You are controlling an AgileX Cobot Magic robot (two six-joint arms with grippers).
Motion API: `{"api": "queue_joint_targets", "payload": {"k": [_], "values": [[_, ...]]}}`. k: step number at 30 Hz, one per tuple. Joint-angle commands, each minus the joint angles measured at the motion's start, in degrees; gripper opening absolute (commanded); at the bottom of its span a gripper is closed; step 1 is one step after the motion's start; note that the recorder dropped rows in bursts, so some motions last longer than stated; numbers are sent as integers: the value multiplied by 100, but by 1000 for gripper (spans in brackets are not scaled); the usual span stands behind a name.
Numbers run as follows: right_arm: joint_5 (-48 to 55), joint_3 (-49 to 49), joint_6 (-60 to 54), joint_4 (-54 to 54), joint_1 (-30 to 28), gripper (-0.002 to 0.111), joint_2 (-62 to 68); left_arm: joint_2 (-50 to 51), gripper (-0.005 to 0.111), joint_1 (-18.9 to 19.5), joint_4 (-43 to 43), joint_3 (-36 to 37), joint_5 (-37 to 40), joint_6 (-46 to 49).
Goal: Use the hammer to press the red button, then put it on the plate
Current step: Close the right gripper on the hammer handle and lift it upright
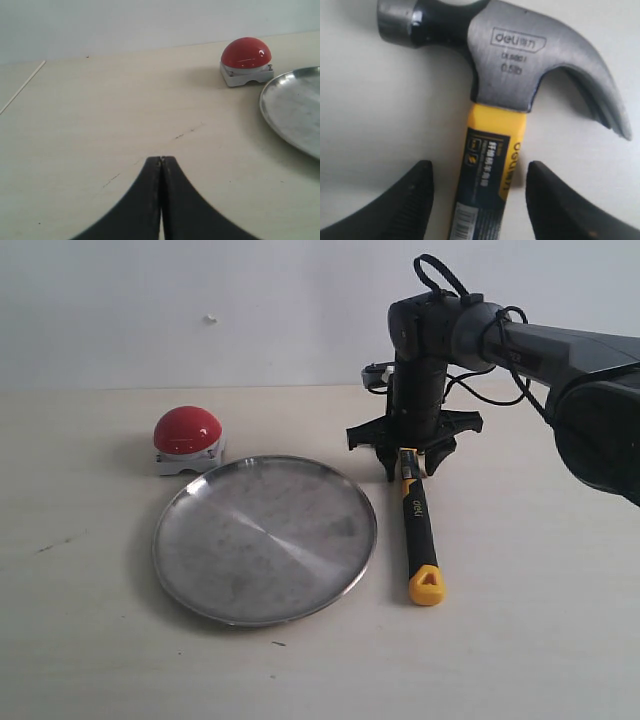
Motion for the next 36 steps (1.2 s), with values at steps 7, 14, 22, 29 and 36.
{"api": "queue_joint_targets", "payload": {"k": [7,14,22,29,36], "values": [[19,-68,-5,-35,6,21,32,-32,0,9,4,2,-26,-12],[-53,-68,-5,17,6,0,22,-32,0,9,4,2,-26,-12],[-540,-68,66,17,6,0,-387,-32,0,9,4,2,-26,-12],[-911,-68,284,-126,16,0,-800,-32,0,9,4,2,-26,-12],[-969,-56,710,-794,16,0,-1323,-32,0,9,4,2,-26,-12]]}}
